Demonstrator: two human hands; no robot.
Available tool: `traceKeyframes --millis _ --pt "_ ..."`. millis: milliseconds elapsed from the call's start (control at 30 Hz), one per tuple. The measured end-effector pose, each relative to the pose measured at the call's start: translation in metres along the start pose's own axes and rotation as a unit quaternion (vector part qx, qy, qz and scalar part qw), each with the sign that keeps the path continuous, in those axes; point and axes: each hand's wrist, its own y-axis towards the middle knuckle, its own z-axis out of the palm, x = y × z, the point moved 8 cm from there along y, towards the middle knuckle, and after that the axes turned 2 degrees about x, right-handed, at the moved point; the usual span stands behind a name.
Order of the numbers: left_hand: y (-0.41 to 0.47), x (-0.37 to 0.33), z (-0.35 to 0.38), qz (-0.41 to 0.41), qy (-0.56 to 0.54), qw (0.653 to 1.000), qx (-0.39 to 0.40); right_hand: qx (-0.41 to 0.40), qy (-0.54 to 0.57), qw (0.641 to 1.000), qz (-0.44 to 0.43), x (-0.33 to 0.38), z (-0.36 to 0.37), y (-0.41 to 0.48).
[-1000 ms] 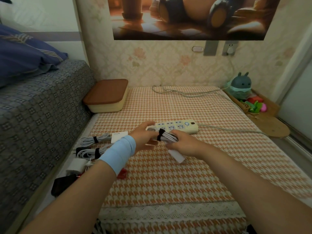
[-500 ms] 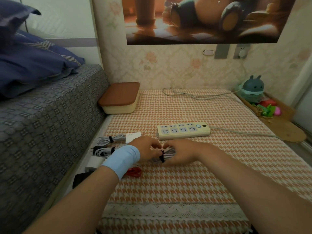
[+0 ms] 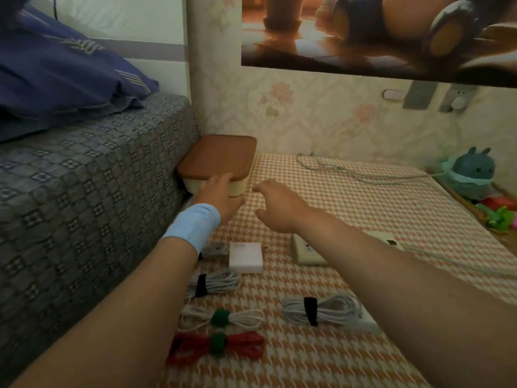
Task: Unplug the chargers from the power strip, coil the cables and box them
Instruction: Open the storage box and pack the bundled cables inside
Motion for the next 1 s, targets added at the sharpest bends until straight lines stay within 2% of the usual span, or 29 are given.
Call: traceKeyframes --millis 167,300,400,567,667,867,933,1000 --pt "0.035 0.038 0.007 0.002 0.087 0.996 -0.012 0.033 -0.104 0.994 -0.026 0.011 0.027 0.078" --pt "0.053 0.055 0.010 -0.003 0.075 0.997 0.009 0.032 -0.175 0.983 -0.043 0.018 0.038 0.114" --pt "0.057 0.056 0.018 0.000 0.064 0.998 0.030 -0.024 -0.264 0.962 -0.063 0.023 0.031 0.120" --pt "0.059 0.039 0.034 0.028 0.069 0.995 0.063 -0.102 -0.324 0.930 -0.140 0.029 0.014 0.090" --pt "0.045 0.004 0.039 0.056 0.023 0.994 0.092 -0.151 -0.308 0.922 -0.179 0.019 0.006 0.055" --pt "0.018 -0.063 0.052 0.104 -0.078 0.987 0.091 -0.178 -0.214 0.935 -0.222 -0.011 -0.014 -0.024" --pt "0.016 -0.077 0.061 0.120 -0.061 0.987 0.086 -0.172 -0.178 0.947 -0.207 -0.029 -0.019 -0.040" --pt "0.018 -0.081 0.067 0.109 -0.027 0.991 0.071 -0.133 -0.138 0.971 -0.140 -0.053 -0.021 -0.047"
